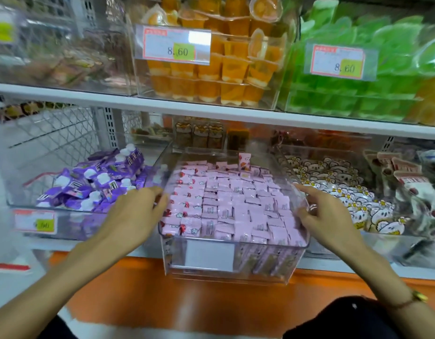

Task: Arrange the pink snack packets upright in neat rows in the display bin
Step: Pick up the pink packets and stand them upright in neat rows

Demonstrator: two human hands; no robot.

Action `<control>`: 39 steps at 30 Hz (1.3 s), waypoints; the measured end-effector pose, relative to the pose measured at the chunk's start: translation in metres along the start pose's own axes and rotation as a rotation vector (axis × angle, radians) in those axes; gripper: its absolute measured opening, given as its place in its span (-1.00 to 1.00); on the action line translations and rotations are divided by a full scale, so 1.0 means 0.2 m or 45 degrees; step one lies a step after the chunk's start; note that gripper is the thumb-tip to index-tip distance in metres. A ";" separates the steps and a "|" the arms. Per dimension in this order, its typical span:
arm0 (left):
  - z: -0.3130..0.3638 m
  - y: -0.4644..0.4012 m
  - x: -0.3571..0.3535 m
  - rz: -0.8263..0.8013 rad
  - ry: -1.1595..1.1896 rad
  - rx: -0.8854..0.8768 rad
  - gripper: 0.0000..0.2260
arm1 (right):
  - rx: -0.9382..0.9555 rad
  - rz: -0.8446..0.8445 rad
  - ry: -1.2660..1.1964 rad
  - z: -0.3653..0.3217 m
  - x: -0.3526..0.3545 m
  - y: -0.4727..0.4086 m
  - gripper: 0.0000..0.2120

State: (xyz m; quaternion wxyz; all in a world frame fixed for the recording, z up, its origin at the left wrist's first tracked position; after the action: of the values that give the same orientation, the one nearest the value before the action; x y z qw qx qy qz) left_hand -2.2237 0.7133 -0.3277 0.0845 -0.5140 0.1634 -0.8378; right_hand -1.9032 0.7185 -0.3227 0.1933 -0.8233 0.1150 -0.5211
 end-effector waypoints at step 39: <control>0.45 -1.00 -0.61 -0.295 0.318 -0.254 -0.80 | 0.170 -0.335 0.278 0.02 -0.33 -0.85 -0.80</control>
State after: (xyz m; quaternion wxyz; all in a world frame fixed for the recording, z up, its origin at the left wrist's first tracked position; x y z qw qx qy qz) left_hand -2.0831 0.9218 -0.3204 -0.0849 -0.4273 0.1946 -0.8788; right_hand -1.9303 0.8974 -0.3025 0.1640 -0.7551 -0.0084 -0.6347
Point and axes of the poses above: each hand's wrist, its own y-axis away from the middle knuckle, its own x-axis out of the back of the hand, z = x × y, the point moved 4 cm from there along -y, towards the middle knuckle, and after that the axes turned 3 degrees about y, right-handed, at the moved point
